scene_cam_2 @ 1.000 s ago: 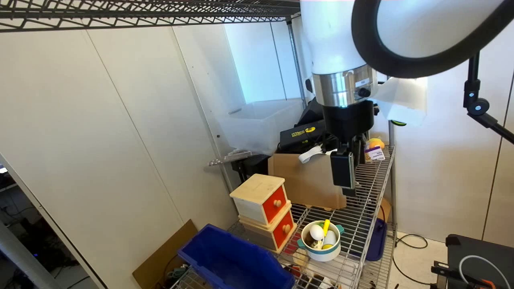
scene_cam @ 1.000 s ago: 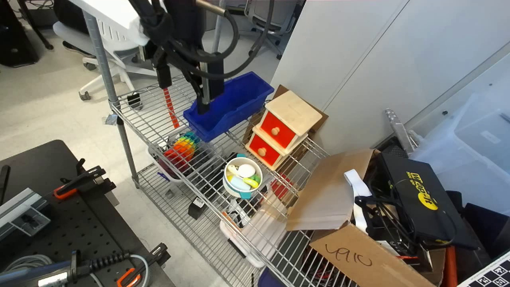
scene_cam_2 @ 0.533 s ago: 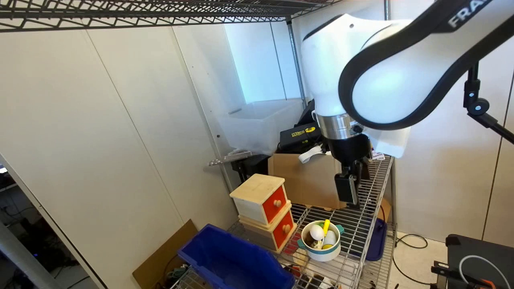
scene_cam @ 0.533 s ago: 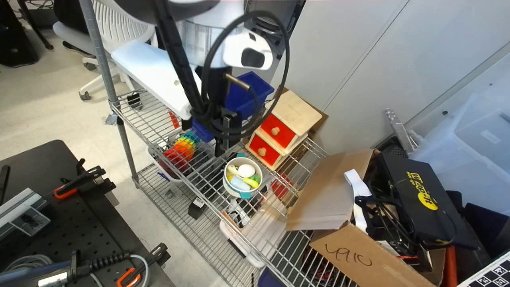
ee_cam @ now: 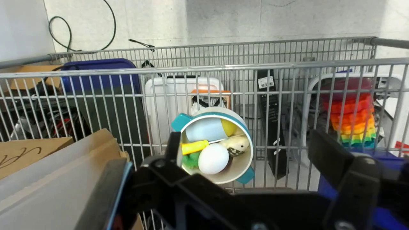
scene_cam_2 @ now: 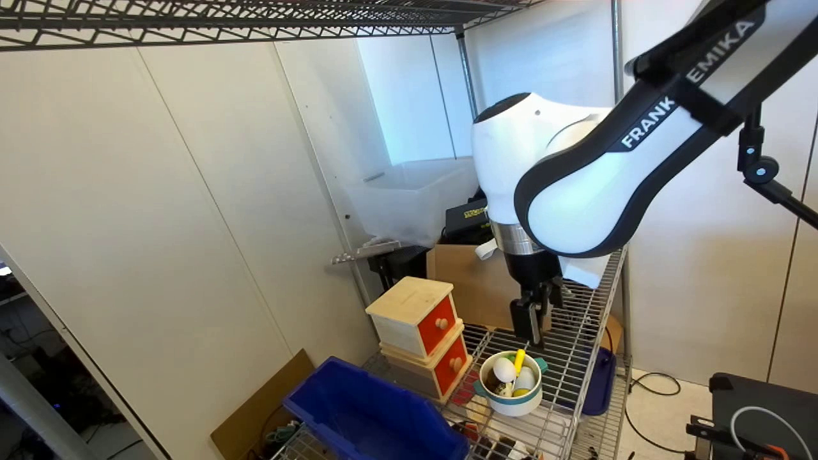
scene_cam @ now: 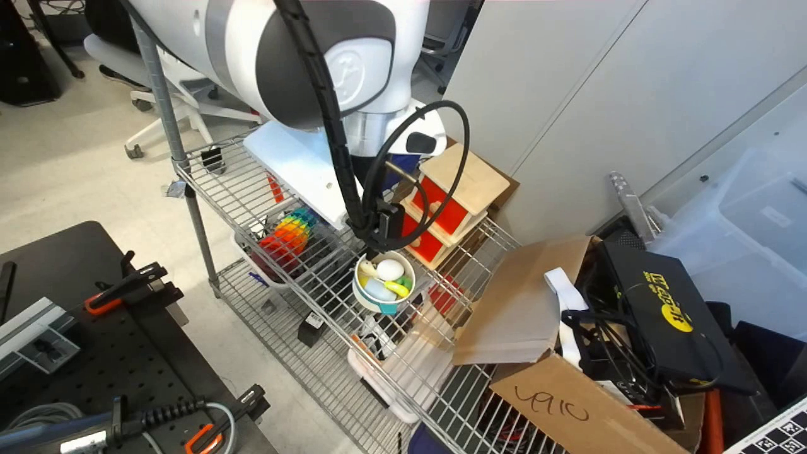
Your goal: Put the ball in the blue container
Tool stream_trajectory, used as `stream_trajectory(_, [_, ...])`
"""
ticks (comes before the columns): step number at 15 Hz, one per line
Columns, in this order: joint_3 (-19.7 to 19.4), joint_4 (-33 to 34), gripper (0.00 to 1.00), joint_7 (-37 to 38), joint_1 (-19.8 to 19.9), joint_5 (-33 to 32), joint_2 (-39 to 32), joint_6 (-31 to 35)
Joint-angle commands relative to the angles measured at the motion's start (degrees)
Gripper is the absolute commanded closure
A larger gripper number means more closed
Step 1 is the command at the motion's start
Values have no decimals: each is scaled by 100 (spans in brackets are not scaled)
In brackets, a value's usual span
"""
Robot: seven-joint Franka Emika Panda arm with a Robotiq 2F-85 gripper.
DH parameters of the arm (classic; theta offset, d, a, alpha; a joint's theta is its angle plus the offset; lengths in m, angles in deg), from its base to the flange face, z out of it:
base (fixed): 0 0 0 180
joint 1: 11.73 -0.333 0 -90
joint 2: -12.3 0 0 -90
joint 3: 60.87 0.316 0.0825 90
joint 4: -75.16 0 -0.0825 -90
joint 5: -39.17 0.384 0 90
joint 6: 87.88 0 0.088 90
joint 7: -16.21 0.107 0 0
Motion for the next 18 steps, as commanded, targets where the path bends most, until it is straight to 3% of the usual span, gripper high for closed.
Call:
stream_trajectory(1, [-94,186,0,-78,-21,-27,-347,518])
stream_trajectory(10, [-259,190,0,-403,6,-114,-818,1039])
stream_trajectory(13, [-281,217,0,-492,26,-52,-843,1036])
stream_trajectory(14, [-139,226,0,-819,130,294,-779,846])
stream_trajectory(15, [-271,130,0,-440,-15,41,-787,937])
stream_trajectory(18, [-250,156,0,-641,10,180,-787,931])
